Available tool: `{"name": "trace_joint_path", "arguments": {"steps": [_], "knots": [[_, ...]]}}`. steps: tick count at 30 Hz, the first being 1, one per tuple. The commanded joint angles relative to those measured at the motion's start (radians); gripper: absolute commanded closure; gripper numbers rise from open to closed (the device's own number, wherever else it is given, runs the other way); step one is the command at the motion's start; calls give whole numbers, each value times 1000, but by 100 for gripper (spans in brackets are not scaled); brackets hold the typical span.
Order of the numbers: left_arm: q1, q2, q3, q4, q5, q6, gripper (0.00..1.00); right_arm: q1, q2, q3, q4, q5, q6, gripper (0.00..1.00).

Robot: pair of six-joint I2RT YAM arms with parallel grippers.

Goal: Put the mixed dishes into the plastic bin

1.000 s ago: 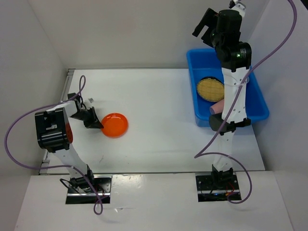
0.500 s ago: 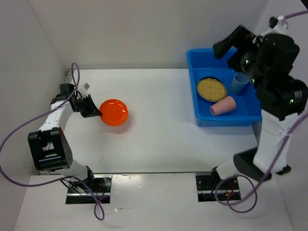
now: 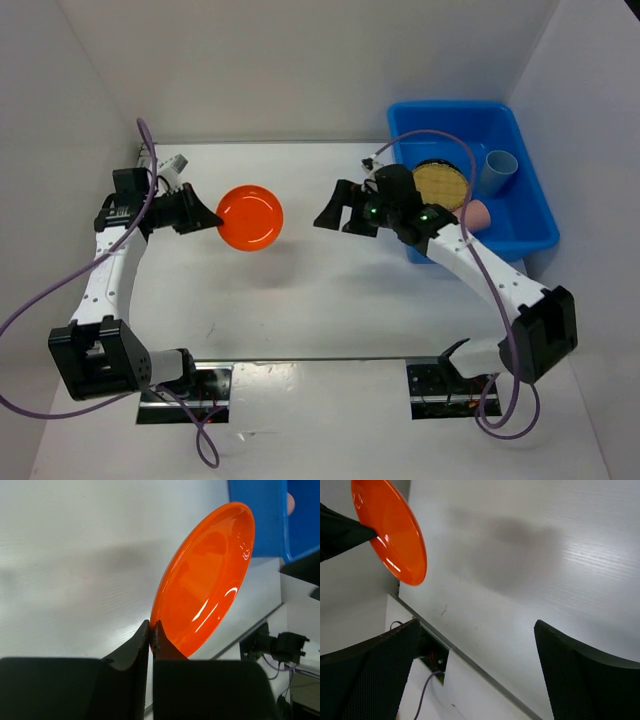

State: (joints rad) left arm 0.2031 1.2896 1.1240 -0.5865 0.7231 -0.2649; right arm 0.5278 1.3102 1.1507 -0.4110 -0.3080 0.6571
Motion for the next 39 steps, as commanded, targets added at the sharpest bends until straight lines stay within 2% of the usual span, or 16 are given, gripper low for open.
{"name": "trace_joint_path", "arguments": {"steps": [1, 7, 16, 19, 20, 22, 23, 26, 29, 30, 31, 33, 34, 35, 38, 39], "knots": [[-19, -32, 16, -18, 93, -10, 100, 75, 70, 32, 273, -9, 10, 1], [-39, -52, 7, -38, 116, -10, 100, 124, 159, 50, 393, -20, 19, 1], [-48, -61, -13, -38, 177, -28, 100, 187, 307, 164, 433, -52, 10, 4], [-57, -61, -24, -38, 187, -28, 100, 207, 346, 188, 443, -65, 10, 21], [-57, -61, -35, -38, 196, -28, 100, 219, 357, 202, 443, -65, 10, 36], [-57, -61, -44, -27, 205, -39, 100, 228, 374, 213, 443, -74, 10, 50], [-57, -61, -53, -27, 205, -39, 100, 228, 388, 224, 443, -74, 10, 66], [-57, -52, -53, -18, 223, -50, 100, 238, 399, 224, 443, -74, 10, 90], [-57, -43, -63, 4, 234, -59, 98, 238, 399, 224, 433, -74, 10, 99], [-57, -42, -78, 34, 234, -75, 95, 238, 399, 224, 420, -63, 10, 99], [-57, -42, -101, 53, 243, -88, 79, 238, 399, 224, 410, -63, 10, 99], [-57, -33, -119, 95, 263, -97, 68, 238, 399, 224, 400, -63, 10, 99], [-57, -33, -119, 106, 274, -111, 54, 238, 399, 224, 400, -63, 10, 99], [-57, -21, -128, 126, 298, -111, 26, 238, 399, 224, 381, -54, 1, 99], [-57, -47, -116, 155, 308, -140, 8, 226, 390, 224, 354, -22, 1, 99], [-57, -62, -116, 168, 318, -167, 7, 213, 389, 210, 354, -22, 1, 99]]}}
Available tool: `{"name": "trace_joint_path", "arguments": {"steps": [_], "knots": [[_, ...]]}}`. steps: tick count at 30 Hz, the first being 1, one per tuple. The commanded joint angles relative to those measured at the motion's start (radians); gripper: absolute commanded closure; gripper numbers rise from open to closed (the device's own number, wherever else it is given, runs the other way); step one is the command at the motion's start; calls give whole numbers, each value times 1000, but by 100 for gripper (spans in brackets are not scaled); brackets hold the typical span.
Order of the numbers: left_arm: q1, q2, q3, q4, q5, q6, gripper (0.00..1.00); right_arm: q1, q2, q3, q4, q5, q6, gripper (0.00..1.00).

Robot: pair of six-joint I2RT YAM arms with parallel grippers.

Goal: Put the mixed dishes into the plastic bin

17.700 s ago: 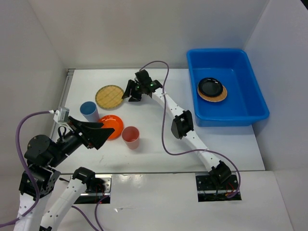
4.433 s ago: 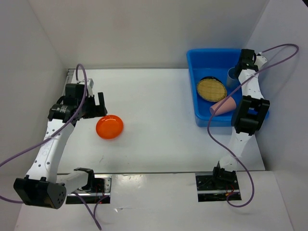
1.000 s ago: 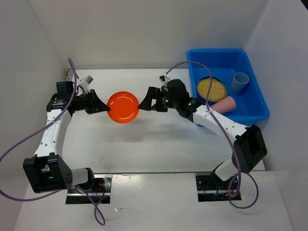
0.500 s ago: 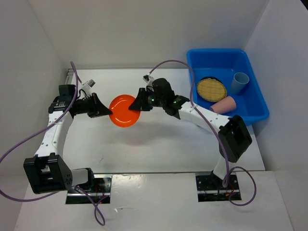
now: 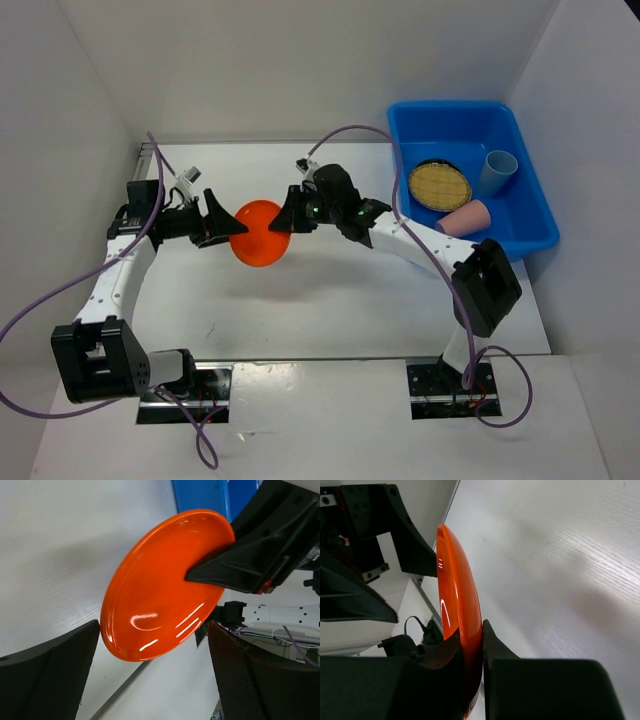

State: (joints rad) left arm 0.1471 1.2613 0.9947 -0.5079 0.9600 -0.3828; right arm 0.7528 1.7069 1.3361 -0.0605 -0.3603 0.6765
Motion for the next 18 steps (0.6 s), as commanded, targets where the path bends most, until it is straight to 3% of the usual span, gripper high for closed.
{"name": "trace_joint_path", "arguments": {"steps": [1, 3, 7, 8, 10, 11, 14, 18], "knots": [[-1, -74, 25, 98, 82, -68, 5, -48, -24, 14, 17, 30, -8, 99], [9, -149, 51, 123, 72, -140, 3, -102, -64, -8, 28, 15, 14, 99], [31, -252, 114, 100, 22, -183, 0, -327, -147, 26, -5, -12, 23, 99], [31, -263, 114, 100, 10, -183, 0, -443, -159, 64, -33, -12, 23, 99], [31, -284, 127, 100, 20, -206, 0, -564, -168, 107, -56, -22, 23, 99], [31, -284, 118, 109, 20, -218, 0, -675, -152, 157, -85, -38, 23, 99], [31, -293, 107, 129, 45, -238, 0, -853, -52, 244, -133, -78, 23, 99], [40, -293, 107, 120, 45, -226, 0, -958, 80, 301, -176, -36, -3, 99]]}}
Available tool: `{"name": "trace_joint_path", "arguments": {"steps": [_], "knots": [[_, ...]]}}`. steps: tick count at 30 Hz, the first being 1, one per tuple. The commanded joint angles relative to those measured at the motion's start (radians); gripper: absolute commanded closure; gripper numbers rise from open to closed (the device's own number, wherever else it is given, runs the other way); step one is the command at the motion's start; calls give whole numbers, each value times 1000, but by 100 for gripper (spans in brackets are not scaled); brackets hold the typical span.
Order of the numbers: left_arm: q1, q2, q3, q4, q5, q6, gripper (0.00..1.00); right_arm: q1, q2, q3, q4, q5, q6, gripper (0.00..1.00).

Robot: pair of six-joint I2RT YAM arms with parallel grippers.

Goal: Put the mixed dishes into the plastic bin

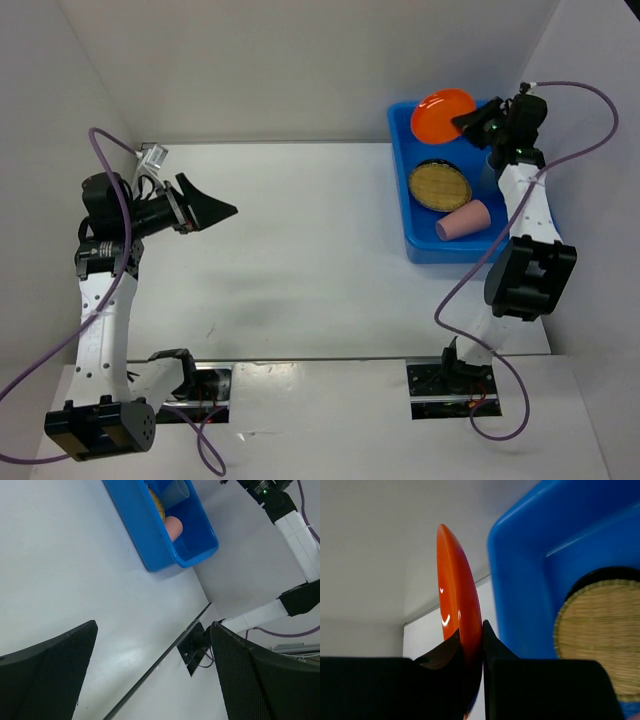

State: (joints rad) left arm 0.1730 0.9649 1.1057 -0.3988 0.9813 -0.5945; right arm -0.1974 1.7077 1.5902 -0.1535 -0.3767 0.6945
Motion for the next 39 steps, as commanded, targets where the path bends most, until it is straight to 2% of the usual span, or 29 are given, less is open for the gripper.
{"name": "trace_joint_path", "arguments": {"steps": [1, 7, 12, 16, 17, 20, 21, 23, 24, 26, 29, 33, 37, 39], "knots": [[14, 3, -4, 11, 23, -14, 0, -20, 96, 56, -83, -19, -36, 99], [14, 23, -14, 11, 14, -5, 0, -40, 173, 31, -126, 62, -75, 99], [14, 34, -14, -18, 14, 4, 0, -40, 214, 22, -167, 217, -85, 99], [14, 34, -14, -28, 14, 13, 0, -40, 265, 63, -228, 251, -75, 98], [14, 34, -14, -37, 14, 13, 0, -40, 276, 74, -244, 251, -75, 85], [14, 34, -14, -47, 14, 13, 0, -40, 286, 83, -265, 275, -75, 64], [14, 25, -14, -48, 14, 13, 0, -40, 267, 83, -265, 285, -75, 41], [14, 24, -3, -70, 23, 13, 0, -40, 257, 93, -291, 285, -75, 20], [14, 14, -3, -71, 23, 13, 0, -40, 230, 103, -308, 295, -75, 3], [14, 2, -3, -71, 23, 13, 0, -40, 198, 126, -340, 315, -75, 0], [14, -38, -13, -71, 23, -8, 0, -31, 60, 126, -351, 315, -66, 0], [14, -78, -32, -61, 23, -28, 0, 47, -71, 117, -351, 346, -66, 0], [5, -112, -43, -74, 45, -39, 0, 141, -213, 128, -438, 375, -66, 0], [5, -138, -43, -74, 45, -39, 0, 177, -287, 90, -442, 245, -43, 0]]}}
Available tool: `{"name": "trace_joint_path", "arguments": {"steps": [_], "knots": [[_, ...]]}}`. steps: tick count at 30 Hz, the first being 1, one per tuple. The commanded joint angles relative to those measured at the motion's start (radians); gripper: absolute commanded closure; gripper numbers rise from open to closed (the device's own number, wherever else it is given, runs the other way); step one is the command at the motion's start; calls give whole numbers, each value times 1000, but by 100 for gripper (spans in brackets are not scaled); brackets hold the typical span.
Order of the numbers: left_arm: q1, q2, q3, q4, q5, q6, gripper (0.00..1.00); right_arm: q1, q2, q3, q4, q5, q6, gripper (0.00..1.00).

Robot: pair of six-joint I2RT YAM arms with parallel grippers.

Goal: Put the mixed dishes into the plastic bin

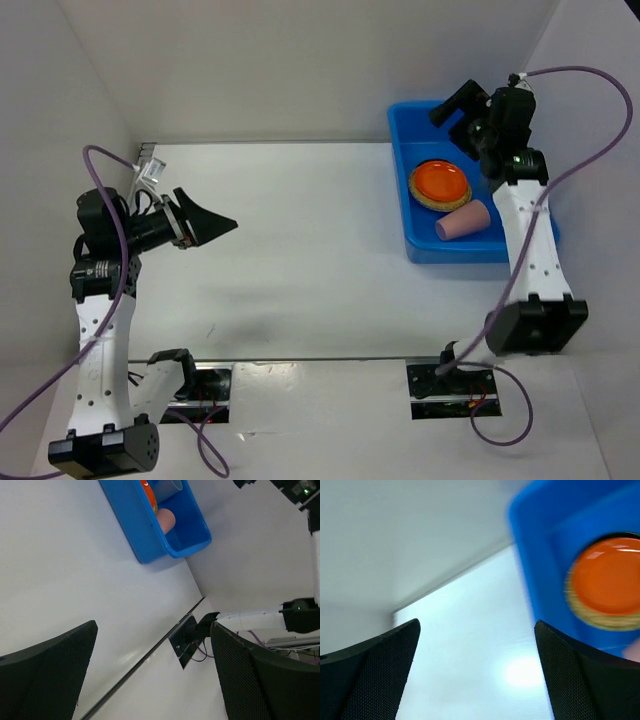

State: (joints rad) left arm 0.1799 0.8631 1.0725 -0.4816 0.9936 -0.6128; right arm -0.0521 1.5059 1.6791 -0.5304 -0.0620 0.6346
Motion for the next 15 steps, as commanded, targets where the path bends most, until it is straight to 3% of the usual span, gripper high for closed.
{"name": "trace_joint_path", "arguments": {"steps": [1, 2, 4, 8, 15], "knots": [[-2, -47, -9, 20, 33, -36, 0, 56, -114, -75, -40, -122, 17, 0], [-11, -58, -23, 29, 33, -56, 0, 84, -146, -126, -1, -239, 17, 0], [-11, -91, -32, 41, 33, -65, 0, 164, -242, -278, 150, -332, 55, 0], [-40, -125, -54, 41, 33, -74, 0, 273, -349, -364, 141, -254, 88, 0], [-51, -161, -74, 84, 42, -130, 0, 284, -550, -466, 156, -225, 100, 0]]}}
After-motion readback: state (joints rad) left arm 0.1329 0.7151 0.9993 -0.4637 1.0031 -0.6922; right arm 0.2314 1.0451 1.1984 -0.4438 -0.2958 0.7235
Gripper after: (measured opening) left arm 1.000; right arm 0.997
